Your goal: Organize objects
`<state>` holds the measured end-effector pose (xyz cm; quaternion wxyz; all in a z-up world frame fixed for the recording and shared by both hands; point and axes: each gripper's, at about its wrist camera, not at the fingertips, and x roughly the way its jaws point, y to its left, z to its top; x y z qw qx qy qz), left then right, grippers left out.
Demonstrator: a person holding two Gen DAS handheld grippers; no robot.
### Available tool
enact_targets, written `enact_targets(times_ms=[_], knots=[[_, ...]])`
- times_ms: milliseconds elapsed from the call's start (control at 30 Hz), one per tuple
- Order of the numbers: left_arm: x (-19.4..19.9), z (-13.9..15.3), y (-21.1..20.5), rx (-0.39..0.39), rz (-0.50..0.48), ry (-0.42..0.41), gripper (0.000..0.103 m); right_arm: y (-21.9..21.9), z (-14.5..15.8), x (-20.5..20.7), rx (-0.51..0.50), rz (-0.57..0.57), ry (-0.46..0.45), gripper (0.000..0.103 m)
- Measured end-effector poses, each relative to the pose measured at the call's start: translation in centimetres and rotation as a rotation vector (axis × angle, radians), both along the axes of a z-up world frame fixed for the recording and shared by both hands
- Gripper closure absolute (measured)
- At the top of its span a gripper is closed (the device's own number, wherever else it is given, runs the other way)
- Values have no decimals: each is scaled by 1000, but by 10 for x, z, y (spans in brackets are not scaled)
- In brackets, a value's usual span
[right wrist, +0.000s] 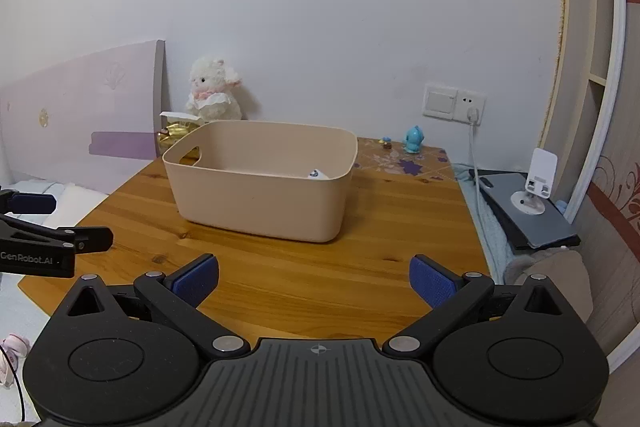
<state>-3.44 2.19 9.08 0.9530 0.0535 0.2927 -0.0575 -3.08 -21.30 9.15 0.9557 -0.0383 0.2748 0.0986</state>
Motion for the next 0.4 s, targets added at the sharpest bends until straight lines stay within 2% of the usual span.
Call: enact_targets(times_ms=[400], knots=[[-8,8,3,7,-3,-19,8,-1,4,1,1,-10,-5,0]])
